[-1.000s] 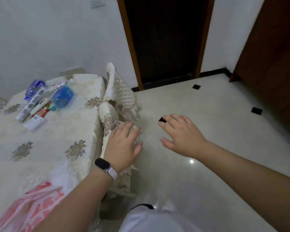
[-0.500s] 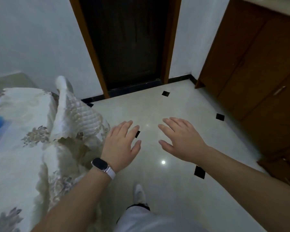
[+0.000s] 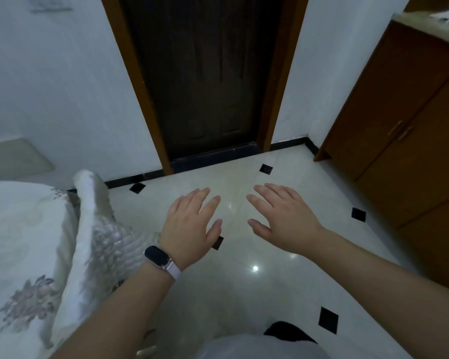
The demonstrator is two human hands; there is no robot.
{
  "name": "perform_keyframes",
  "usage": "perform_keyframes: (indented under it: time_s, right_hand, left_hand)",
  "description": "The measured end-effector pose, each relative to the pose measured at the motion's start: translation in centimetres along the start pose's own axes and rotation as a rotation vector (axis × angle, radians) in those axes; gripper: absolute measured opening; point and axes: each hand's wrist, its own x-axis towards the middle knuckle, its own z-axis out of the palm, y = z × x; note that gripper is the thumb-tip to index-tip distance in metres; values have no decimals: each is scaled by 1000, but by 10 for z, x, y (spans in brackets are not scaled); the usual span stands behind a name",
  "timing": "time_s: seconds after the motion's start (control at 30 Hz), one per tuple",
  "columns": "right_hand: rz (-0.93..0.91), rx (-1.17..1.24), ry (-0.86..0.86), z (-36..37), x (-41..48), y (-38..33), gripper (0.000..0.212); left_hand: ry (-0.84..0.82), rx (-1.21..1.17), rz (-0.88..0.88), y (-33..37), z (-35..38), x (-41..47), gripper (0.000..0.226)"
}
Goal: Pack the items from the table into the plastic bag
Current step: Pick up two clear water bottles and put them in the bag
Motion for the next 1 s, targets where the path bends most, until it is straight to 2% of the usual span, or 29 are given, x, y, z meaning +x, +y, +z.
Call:
perform_keyframes:
  time_s: [0.3,0.57,0.77,1.0]
  right_hand:
    - [-112,91,-48,36,153,92,59]
    - [-313,118,-53,24,309,157,63]
    - [-466,176,-45,33,407,139,60]
    - [-600,156,-31,57,533,68,57]
  left_hand:
    - [-57,135,-103,-48,37,144,49]
    - [-55,230,-283,-89,33,261,49]
    - [2,254,-433,-150,29,279,48]
    - [129,284,-562,-266,37,287,47]
